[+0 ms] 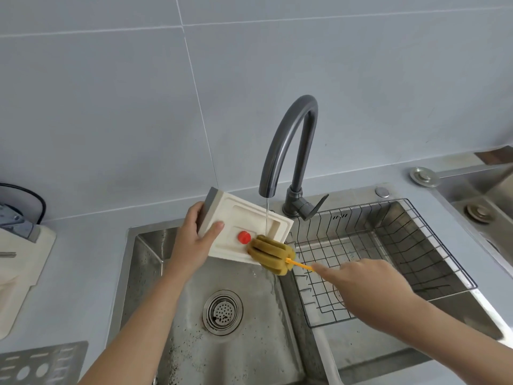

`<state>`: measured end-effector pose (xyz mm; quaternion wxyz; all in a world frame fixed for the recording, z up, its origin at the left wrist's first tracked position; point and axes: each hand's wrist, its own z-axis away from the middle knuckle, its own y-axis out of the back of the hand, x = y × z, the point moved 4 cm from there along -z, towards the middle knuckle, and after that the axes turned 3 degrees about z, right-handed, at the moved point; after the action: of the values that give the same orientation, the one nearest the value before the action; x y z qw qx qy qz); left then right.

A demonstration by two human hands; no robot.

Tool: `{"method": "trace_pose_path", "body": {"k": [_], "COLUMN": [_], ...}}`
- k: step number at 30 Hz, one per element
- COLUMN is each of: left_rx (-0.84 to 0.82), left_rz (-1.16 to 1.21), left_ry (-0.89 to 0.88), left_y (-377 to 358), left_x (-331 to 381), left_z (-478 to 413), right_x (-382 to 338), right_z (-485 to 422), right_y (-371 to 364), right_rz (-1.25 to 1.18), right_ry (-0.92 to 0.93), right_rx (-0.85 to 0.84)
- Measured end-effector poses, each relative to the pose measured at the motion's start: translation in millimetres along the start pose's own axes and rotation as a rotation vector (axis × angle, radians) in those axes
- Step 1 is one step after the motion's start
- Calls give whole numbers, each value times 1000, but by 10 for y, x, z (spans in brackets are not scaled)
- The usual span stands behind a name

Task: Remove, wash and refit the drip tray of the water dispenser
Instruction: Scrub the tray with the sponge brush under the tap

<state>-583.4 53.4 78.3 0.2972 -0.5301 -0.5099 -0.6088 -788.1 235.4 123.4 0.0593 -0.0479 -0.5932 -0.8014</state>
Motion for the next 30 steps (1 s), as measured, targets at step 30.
{"method": "trace_pose_path", "body": {"k": [30], "left_rx": [10], "left_rz": [679], "left_ry": [474], "left_y": [-280], "left_x": [-636], "left_z": [80], "right_x": [446], "right_z": [350], "right_y": [271], "right_rz": [-71], "right_ry": [-140], "right_rx": [116]}}
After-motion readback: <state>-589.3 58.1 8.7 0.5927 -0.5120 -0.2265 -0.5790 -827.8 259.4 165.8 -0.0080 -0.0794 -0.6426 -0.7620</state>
